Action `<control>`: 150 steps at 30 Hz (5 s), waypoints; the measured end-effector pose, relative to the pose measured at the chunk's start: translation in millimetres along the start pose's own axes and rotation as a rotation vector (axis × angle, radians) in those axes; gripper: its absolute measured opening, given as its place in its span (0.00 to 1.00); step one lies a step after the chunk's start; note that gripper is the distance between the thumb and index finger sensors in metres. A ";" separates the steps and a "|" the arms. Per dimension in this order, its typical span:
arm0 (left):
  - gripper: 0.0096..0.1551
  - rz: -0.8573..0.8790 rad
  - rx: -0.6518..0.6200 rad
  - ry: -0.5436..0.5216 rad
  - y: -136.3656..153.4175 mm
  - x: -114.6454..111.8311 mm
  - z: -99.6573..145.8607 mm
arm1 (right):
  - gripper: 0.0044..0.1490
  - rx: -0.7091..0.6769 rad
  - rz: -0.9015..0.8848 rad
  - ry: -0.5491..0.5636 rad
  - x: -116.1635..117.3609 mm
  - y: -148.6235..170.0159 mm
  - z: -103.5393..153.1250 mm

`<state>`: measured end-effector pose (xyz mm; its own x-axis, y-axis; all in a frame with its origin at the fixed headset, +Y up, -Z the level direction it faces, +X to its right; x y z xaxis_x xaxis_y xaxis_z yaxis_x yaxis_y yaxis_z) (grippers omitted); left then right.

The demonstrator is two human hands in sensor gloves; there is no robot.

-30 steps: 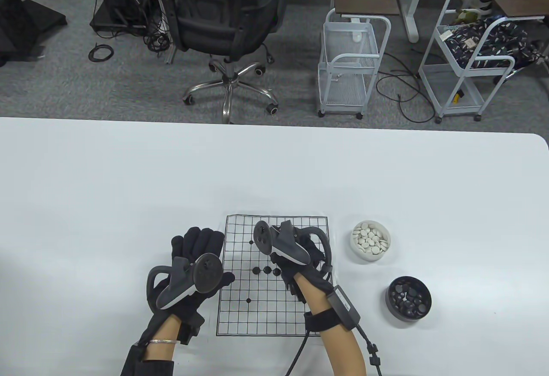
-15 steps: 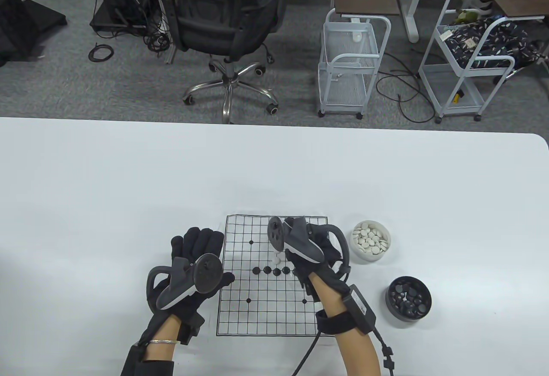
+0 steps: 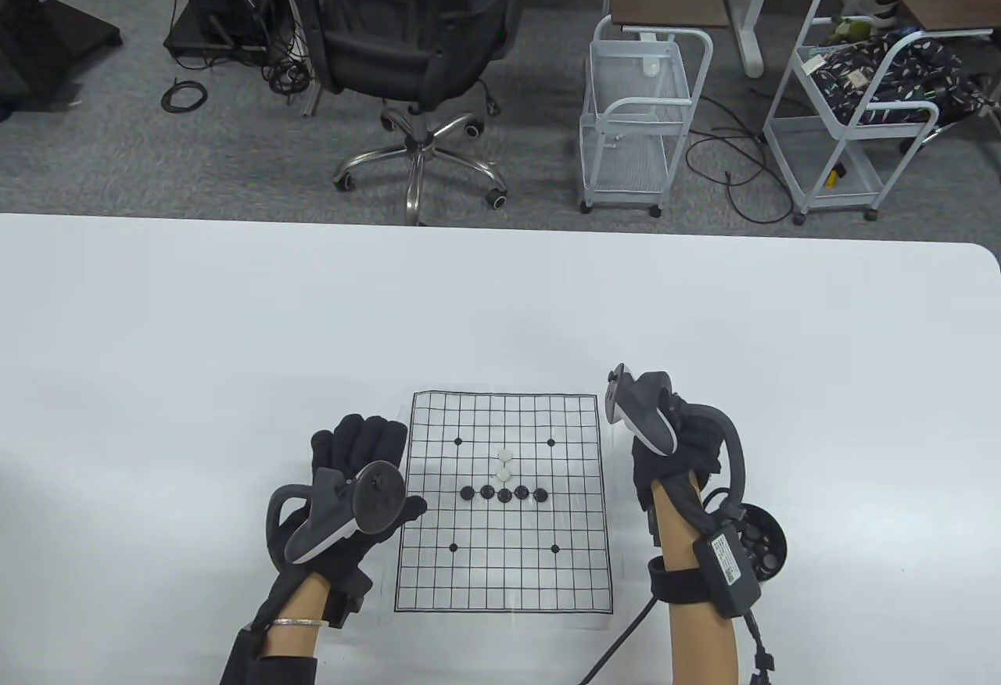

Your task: Place Go stones in plus sign pattern

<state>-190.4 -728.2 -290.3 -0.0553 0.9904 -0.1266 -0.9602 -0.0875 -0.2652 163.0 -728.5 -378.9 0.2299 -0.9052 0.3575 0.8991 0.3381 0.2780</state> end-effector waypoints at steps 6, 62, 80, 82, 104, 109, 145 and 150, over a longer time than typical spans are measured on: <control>0.55 -0.004 -0.002 -0.002 0.0 0.0 0.1 | 0.30 -0.005 -0.030 -0.016 8.0 1.9 -10.0; 0.55 -0.009 -0.036 -0.005 -5.7 -0.7 -0.2 | 0.29 -0.782 -0.257 0.286 -10.6 -116.7 115.4; 0.55 -0.017 -0.033 0.004 -6.5 -0.8 -1.1 | 0.28 -0.778 -0.034 0.427 8.8 -143.3 131.1; 0.55 -0.019 -0.032 0.005 -6.6 -0.9 -1.0 | 0.28 -0.769 -0.014 0.433 8.8 -143.5 131.8; 0.55 -0.017 -0.034 0.006 -6.3 -0.6 -0.7 | 0.31 -0.665 -0.116 0.478 -20.5 -108.8 124.4; 0.55 -0.020 -0.034 0.009 -6.7 -0.8 -0.6 | 0.33 -0.454 -0.101 0.513 -35.0 -65.4 100.6; 0.55 -0.006 -0.020 0.008 -4.0 0.0 -0.6 | 0.27 -0.001 0.072 0.263 24.0 -12.4 -8.6; 0.55 0.000 -0.016 0.008 -3.0 0.4 -0.6 | 0.27 -0.010 0.036 0.303 26.5 -15.4 -12.1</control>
<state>-187.5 -727.6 -290.1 -0.0533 0.9895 -0.1341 -0.9556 -0.0895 -0.2808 159.7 -760.9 -384.5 0.3615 -0.9286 0.0839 0.8915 0.3705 0.2607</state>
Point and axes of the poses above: the tracker on the back of each hand, its own y axis roughly to the little-finger side, its own z axis roughly from the fingertips to the wrist, x = y × z, the point moved 1 cm from there along -z, roughly from the wrist to the fingertips, and after that the axes turned 5 degrees about -x, right-handed, at the moved point
